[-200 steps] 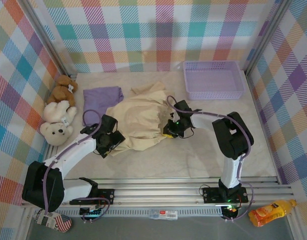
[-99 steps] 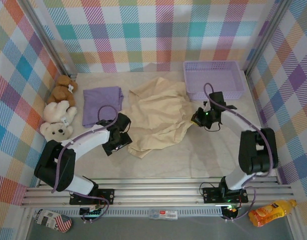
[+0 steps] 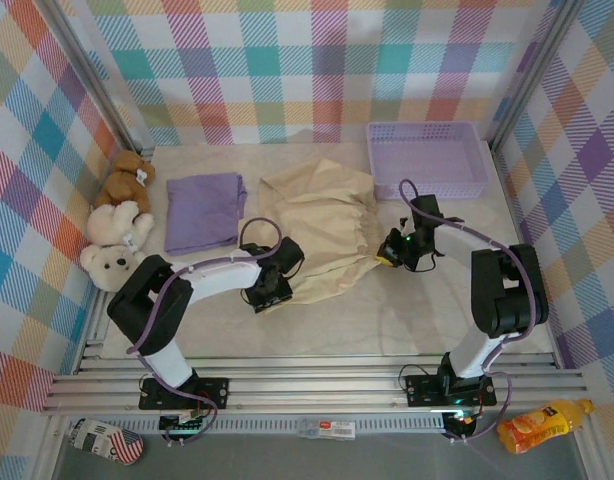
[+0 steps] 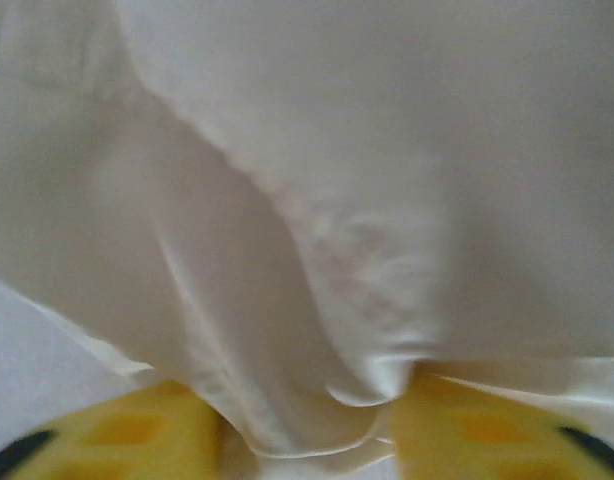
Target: Fold and stack the mixed laundry pile
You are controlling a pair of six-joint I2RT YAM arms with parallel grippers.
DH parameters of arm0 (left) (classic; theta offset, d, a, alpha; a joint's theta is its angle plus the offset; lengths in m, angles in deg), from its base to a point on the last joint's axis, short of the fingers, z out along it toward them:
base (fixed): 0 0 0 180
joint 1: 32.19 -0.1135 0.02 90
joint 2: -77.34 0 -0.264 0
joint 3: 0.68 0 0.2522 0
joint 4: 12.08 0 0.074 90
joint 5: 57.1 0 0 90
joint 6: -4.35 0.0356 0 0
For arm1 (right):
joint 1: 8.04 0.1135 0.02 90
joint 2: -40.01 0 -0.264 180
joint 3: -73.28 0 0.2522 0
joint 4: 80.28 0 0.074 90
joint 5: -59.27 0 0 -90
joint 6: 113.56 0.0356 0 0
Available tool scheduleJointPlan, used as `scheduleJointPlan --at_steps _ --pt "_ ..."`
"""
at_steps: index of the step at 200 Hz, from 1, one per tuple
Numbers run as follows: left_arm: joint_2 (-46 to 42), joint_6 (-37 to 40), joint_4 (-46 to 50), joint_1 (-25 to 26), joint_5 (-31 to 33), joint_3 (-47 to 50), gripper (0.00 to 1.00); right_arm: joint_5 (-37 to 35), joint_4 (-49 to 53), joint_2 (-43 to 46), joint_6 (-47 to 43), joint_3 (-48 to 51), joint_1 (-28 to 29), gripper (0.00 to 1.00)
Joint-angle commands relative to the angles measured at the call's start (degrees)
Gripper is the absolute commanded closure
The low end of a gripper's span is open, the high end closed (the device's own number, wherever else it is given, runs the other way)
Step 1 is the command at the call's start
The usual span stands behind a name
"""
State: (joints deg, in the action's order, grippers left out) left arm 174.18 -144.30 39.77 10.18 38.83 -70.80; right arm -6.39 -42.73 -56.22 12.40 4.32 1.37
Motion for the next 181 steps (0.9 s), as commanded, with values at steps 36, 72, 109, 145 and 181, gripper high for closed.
scheduleJointPlan --at_steps 36,72,109,145,181 --pt "-0.3 12.0 14.9 -1.3 18.7 -15.8 1.0 5.1 6.8 5.5 -2.2 -13.7 -1.0 1.0" --pt "-4.5 26.2 20.9 -9.2 25.2 -36.3 1.0 11.2 11.7 6.4 -0.9 -35.5 -3.9 1.0" --pt "-4.4 40.7 21.7 -14.6 26.3 -63.5 0.91 15.9 11.8 4.9 3.8 -56.9 -7.9 1.0" --pt "-7.4 46.0 16.2 -14.6 24.1 -73.0 0.67 16.9 13.4 5.5 2.9 -67.3 -9.7 1.0" --pt "-12.9 43.4 11.5 -14.7 21.4 -58.1 0.66 17.5 12.8 10.9 2.5 -49.8 -9.8 1.0"
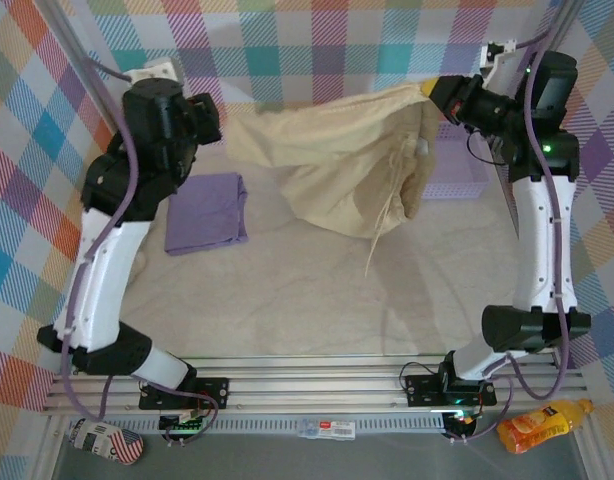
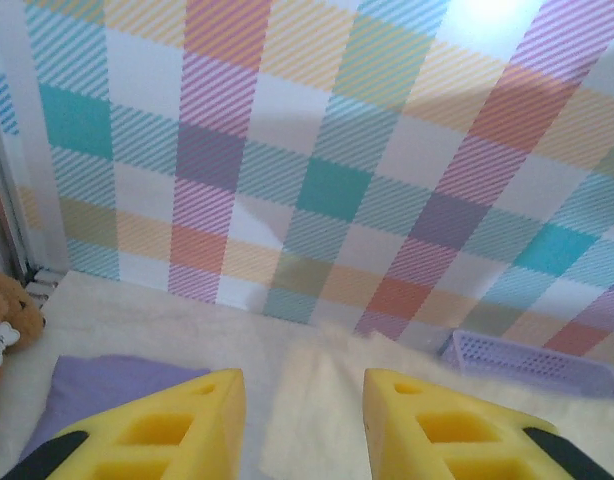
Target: Fold and stack the mixed laundry pile
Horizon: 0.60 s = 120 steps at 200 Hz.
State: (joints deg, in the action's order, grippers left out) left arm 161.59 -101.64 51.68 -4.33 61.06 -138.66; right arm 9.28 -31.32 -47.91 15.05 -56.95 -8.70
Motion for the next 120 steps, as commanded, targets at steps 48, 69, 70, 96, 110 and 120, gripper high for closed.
scheduleJointPlan --at_steps 48,69,70,96,110,120 --pt "-8.0 -18.0 -7.7 -0.1 -12.4 44.1 0.43 -1.4 0.0 10.9 -2.4 48.5 -0.5 1.0" --pt "-7.5 -29.4 -16.9 0.2 -20.5 56.3 0.32 -4.1 0.0 14.4 -3.0 60.5 -0.8 1.0" --pt "-7.4 -29.9 -17.3 0.3 -20.7 56.7 0.32 -4.2 0.1 14.6 -3.0 61.0 -0.8 1.0" --pt "-1.7 -37.1 -22.9 2.3 -20.9 59.4 0.29 -9.9 2.7 19.3 -3.6 69.2 -1.1 1.0" --pt "3.2 -39.4 -24.2 3.4 -21.3 56.7 0.26 -12.9 3.4 21.5 -3.1 71.7 -1.2 1.0" --pt "7.2 -40.9 -23.3 4.3 -21.3 53.4 0.24 -14.4 3.6 22.5 -2.9 72.7 -1.2 1.0"
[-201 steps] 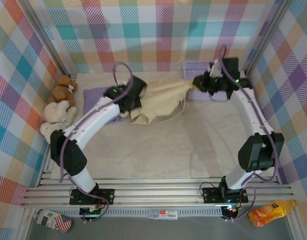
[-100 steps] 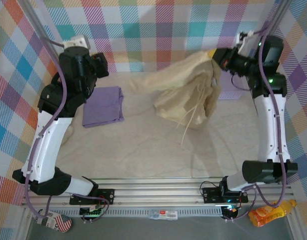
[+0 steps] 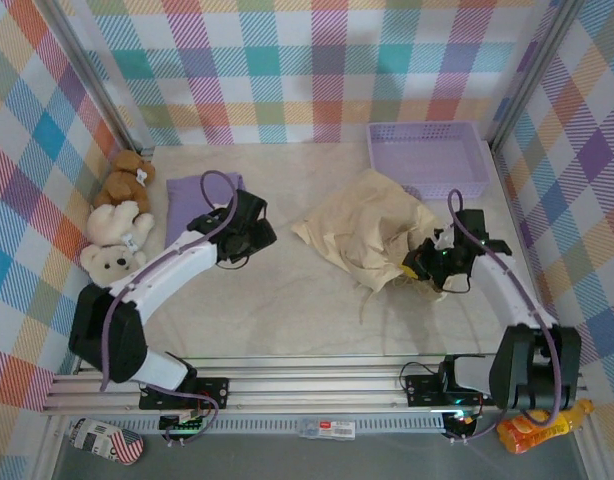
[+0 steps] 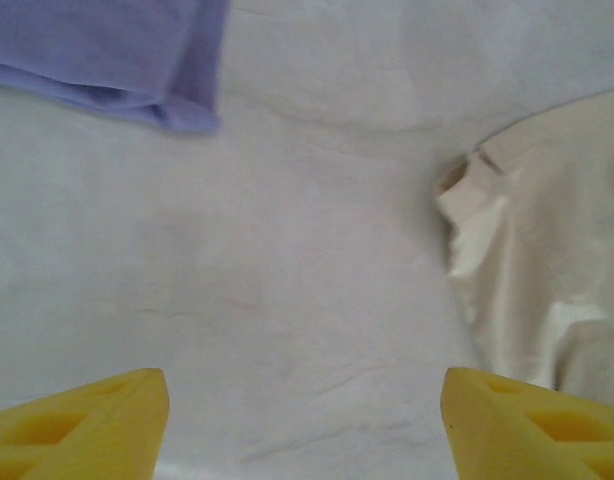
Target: Fold and stack the mixed laundry pile
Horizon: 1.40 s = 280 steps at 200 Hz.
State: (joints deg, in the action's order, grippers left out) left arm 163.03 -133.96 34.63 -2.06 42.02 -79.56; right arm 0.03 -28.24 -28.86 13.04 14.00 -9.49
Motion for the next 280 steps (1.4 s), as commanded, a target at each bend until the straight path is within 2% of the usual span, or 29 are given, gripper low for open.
scheduleJointPlan --at_steps 1,24,42,70,96,105,115,122,128,131,158,181,199,234,259,280 --pt "6.2 -8.8 -6.0 2.1 -2.2 -6.0 0.24 -5.3 0.6 3.4 -0.9 1.8 -0.5 1.0" --pt "16.1 -13.0 -1.0 3.3 -0.6 -14.3 0.21 -7.1 0.3 4.7 0.2 3.4 -0.5 1.0" --pt "23.1 -16.7 -0.7 3.4 -0.1 -18.5 0.21 -6.8 -0.5 5.1 1.2 4.4 -0.6 1.0" --pt "33.0 -20.5 1.9 3.4 -0.6 -26.0 0.23 -6.8 -1.1 5.7 2.4 4.6 -0.6 1.0" --pt "38.8 -22.2 4.4 3.4 -0.7 -30.7 0.26 -7.2 -1.8 6.4 3.5 4.8 -0.6 1.0" --pt "39.8 -22.5 4.1 3.4 -0.9 -31.3 0.34 -7.2 -1.7 6.4 3.5 4.7 -0.5 1.0" --pt "40.3 -22.4 3.2 3.4 -1.2 -31.6 0.51 -7.2 -1.2 6.5 3.2 4.6 -0.6 1.0" --pt "40.5 -22.0 3.1 3.4 -1.3 -31.8 0.68 -7.3 -0.4 6.6 2.6 4.5 -0.5 1.0" --pt "40.3 -21.2 3.0 3.4 -1.4 -31.8 0.93 -7.6 0.5 6.7 1.9 4.3 -0.6 1.0" --pt "40.1 -20.8 3.1 3.4 -1.3 -31.8 1.0 -7.7 0.9 6.8 1.5 4.2 -0.5 1.0" --pt "34.2 -17.9 3.1 3.2 -1.0 -27.5 1.0 -7.3 3.3 6.8 -1.1 3.0 -0.5 1.0" --pt "27.7 -14.9 0.9 0.9 -1.6 -25.3 1.0 -3.9 -0.9 2.9 0.3 -1.2 -0.5 1.0" --pt "27.5 -10.2 5.0 -2.4 -3.1 -33.4 1.0 0.0 -4.9 -4.7 2.3 -10.1 -0.5 1.0" --pt "32.5 -0.4 17.3 -7.6 -1.7 -64.2 1.0 9.0 -6.4 -19.8 4.8 -37.2 -0.5 1.0" --pt "32.4 0.7 16.7 -11.7 -5.0 -78.9 1.0 15.4 -4.1 -26.7 6.9 -60.2 -0.6 1.0" --pt "28.3 2.4 12.8 -14.3 -6.3 -83.0 1.0 20.2 -4.3 -30.1 10.4 -76.6 -0.7 1.0"
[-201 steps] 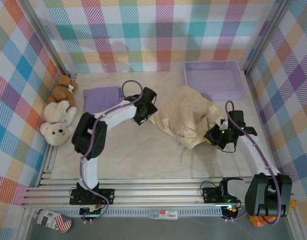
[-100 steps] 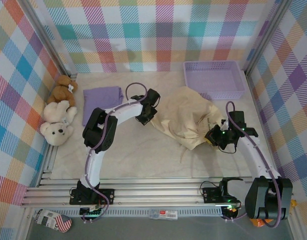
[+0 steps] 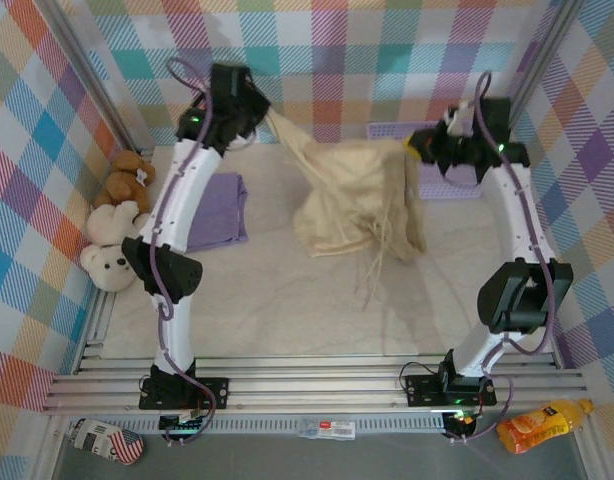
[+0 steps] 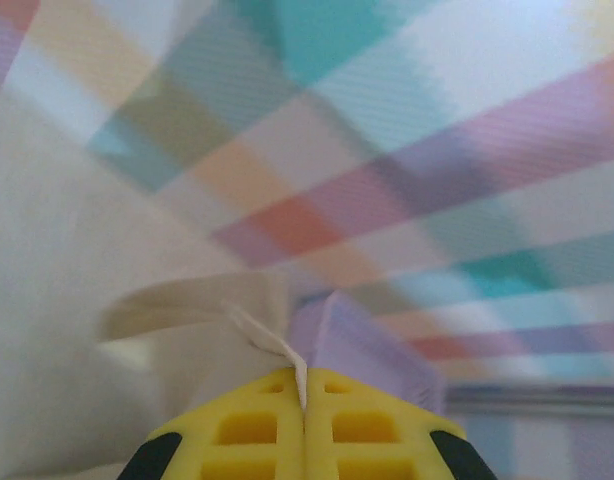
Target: Fold and stack the mixed laundry pile
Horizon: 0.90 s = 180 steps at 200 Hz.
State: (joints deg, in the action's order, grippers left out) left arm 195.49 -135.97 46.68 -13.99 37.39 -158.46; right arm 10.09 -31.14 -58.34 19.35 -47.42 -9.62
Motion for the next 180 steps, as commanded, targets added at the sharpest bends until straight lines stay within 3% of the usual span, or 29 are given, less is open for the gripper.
scheduleJointPlan --at_steps 1,29,55,121,148,180 --pt "-4.5 4.6 0.4 -2.5 -1.7 -4.1 1.0 10.5 -1.4 -0.8 4.4 -16.4 -0.5 1.0" --pt "-13.5 10.4 -2.7 -3.5 1.2 -4.1 1.0 13.6 -1.9 -1.3 7.4 -28.9 -1.7 1.0" --pt "-20.8 14.7 -3.4 -3.6 2.2 -2.8 1.0 16.5 -5.3 2.1 10.6 -28.1 -3.2 1.0" --pt "-42.1 12.6 -16.7 -3.3 -0.7 17.6 1.0 21.3 -2.9 21.9 9.5 0.6 -3.2 0.97" --pt "-43.8 10.9 -17.2 -2.9 -1.8 21.1 1.0 21.0 -2.8 26.2 10.7 10.1 -3.2 0.96" --pt "-39.9 10.1 -15.7 -2.8 -0.1 24.3 1.0 16.1 -6.3 23.6 11.3 15.8 -3.2 1.0"
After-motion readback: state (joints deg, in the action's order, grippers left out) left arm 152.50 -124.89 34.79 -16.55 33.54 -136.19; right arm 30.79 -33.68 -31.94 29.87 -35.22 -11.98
